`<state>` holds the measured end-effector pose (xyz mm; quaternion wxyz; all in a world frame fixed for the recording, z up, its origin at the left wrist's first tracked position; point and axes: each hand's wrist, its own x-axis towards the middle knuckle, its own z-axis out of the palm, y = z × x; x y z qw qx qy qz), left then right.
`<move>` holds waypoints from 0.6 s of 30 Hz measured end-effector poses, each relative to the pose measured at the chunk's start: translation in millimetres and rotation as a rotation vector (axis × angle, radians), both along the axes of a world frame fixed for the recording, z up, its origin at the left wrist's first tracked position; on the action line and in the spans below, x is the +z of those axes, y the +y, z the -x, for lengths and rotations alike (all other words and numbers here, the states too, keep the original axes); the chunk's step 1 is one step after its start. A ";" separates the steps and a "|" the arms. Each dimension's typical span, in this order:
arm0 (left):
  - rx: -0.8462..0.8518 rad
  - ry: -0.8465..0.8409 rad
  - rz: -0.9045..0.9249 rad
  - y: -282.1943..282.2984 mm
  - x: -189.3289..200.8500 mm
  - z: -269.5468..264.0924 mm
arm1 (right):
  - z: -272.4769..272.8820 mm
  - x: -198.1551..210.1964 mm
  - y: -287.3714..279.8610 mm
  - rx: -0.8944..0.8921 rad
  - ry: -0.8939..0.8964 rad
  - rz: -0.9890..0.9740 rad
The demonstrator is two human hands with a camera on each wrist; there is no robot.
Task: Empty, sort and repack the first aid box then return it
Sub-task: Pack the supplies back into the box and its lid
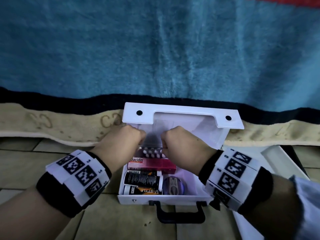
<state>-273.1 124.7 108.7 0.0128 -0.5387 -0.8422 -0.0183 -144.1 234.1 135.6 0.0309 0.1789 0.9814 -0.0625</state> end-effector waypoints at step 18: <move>0.006 -0.117 -0.022 -9.6 -2.6 0.6 | 22.3 6.0 -14.1 0.039 -0.060 0.042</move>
